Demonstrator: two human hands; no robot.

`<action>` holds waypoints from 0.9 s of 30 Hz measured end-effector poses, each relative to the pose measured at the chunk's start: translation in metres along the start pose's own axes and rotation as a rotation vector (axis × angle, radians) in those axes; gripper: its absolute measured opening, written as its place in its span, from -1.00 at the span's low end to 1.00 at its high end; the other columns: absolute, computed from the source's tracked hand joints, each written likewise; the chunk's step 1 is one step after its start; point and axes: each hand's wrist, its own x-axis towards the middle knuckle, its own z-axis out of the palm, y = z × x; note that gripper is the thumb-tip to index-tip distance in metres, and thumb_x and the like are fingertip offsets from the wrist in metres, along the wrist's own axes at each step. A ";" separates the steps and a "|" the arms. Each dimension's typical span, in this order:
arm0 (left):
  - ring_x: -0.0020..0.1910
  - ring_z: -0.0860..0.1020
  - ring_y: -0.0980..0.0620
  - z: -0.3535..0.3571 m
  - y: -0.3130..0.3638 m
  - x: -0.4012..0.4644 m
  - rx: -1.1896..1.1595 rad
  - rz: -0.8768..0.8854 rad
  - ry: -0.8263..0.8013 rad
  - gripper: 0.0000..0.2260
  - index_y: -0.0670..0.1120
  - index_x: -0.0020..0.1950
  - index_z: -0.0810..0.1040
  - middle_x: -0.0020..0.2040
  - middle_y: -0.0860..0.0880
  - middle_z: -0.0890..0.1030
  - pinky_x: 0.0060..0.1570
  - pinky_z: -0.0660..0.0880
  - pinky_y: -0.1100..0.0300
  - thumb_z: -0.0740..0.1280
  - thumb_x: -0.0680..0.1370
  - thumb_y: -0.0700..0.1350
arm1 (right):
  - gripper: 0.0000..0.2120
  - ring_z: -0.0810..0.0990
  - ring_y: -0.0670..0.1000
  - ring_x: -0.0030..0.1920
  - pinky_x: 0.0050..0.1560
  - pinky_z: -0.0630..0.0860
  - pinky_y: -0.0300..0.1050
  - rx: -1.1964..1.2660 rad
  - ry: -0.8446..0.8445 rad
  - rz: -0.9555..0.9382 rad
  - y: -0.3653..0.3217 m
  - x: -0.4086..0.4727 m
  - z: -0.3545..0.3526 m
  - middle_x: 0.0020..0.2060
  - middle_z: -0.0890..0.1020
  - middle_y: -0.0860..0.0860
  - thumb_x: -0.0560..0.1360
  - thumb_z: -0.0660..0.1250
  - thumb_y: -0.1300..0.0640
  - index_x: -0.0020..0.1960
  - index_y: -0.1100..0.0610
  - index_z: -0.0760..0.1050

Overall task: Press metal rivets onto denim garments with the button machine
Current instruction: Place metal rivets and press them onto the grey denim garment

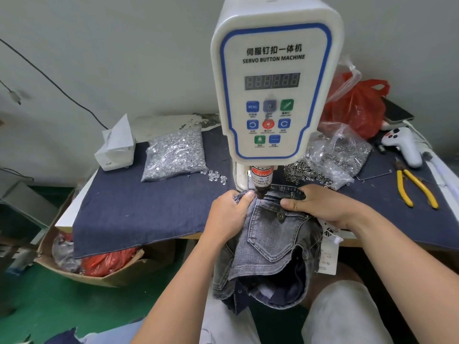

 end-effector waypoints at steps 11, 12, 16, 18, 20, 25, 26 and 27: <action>-0.20 0.54 0.12 0.000 -0.001 -0.001 0.000 -0.016 0.000 -0.61 -0.17 -0.04 0.63 -0.20 0.01 0.63 -0.28 0.33 0.34 0.31 0.67 0.16 | -0.58 0.71 0.12 0.13 0.32 0.53 0.23 -0.014 -0.005 -0.004 0.000 0.000 -0.001 0.03 0.76 0.06 0.49 0.46 -0.21 0.11 0.13 0.66; -0.21 0.53 0.13 0.000 -0.001 -0.001 0.004 -0.015 0.001 -0.61 -0.16 -0.04 0.63 -0.20 0.02 0.62 -0.29 0.33 0.34 0.31 0.67 0.16 | -0.58 0.71 0.11 0.13 0.32 0.53 0.22 -0.020 -0.006 -0.007 0.000 0.000 -0.001 0.03 0.76 0.05 0.49 0.46 -0.21 0.10 0.13 0.67; -0.16 0.58 0.00 0.000 0.001 -0.002 -0.008 -0.013 0.003 -0.60 -0.18 -0.06 0.61 -0.17 -0.07 0.65 -0.31 0.35 0.32 0.32 0.67 0.16 | -0.55 0.71 0.10 0.14 0.34 0.52 0.20 -0.032 -0.025 -0.022 -0.003 -0.001 0.000 0.04 0.76 0.04 0.47 0.45 -0.23 0.11 0.13 0.67; -0.16 0.57 0.01 -0.002 0.002 -0.003 -0.011 -0.018 -0.003 -0.60 -0.17 -0.05 0.62 -0.17 -0.07 0.65 -0.30 0.34 0.32 0.31 0.67 0.17 | -0.51 0.71 0.10 0.14 0.34 0.52 0.21 -0.008 -0.029 -0.022 -0.003 -0.002 0.000 0.04 0.76 0.05 0.43 0.45 -0.24 0.11 0.15 0.67; -0.24 0.52 0.08 -0.002 0.003 -0.004 -0.010 -0.024 -0.015 -0.60 -0.15 -0.09 0.59 -0.22 -0.03 0.62 -0.31 0.33 0.30 0.31 0.67 0.17 | -0.55 0.71 0.10 0.12 0.34 0.52 0.21 -0.017 -0.028 -0.021 -0.003 -0.002 0.000 0.02 0.76 0.05 0.46 0.45 -0.22 0.09 0.14 0.67; -0.24 0.52 0.13 -0.003 0.006 -0.006 -0.020 -0.038 -0.026 -0.63 -0.10 -0.14 0.57 -0.25 0.03 0.60 -0.32 0.33 0.24 0.31 0.67 0.17 | -0.68 0.72 0.04 0.10 0.34 0.53 0.17 0.013 -0.038 -0.013 0.000 -0.002 0.000 0.01 0.77 -0.01 0.51 0.47 -0.15 0.09 0.08 0.69; -0.21 0.53 0.10 -0.004 0.007 -0.006 -0.025 -0.038 -0.030 -0.62 -0.13 -0.12 0.59 -0.23 0.01 0.62 -0.30 0.36 0.22 0.31 0.67 0.17 | -0.68 0.72 0.03 0.10 0.34 0.53 0.16 0.019 -0.038 -0.014 0.001 -0.001 0.001 0.02 0.76 -0.01 0.51 0.47 -0.15 0.10 0.07 0.69; -0.19 0.55 0.07 -0.004 0.007 -0.007 -0.034 -0.038 -0.031 -0.61 -0.15 -0.09 0.60 -0.21 -0.01 0.63 -0.26 0.37 0.19 0.31 0.66 0.17 | -0.67 0.72 0.03 0.11 0.34 0.54 0.16 0.031 -0.040 -0.013 0.002 -0.001 0.001 0.03 0.76 -0.02 0.51 0.47 -0.16 0.11 0.06 0.69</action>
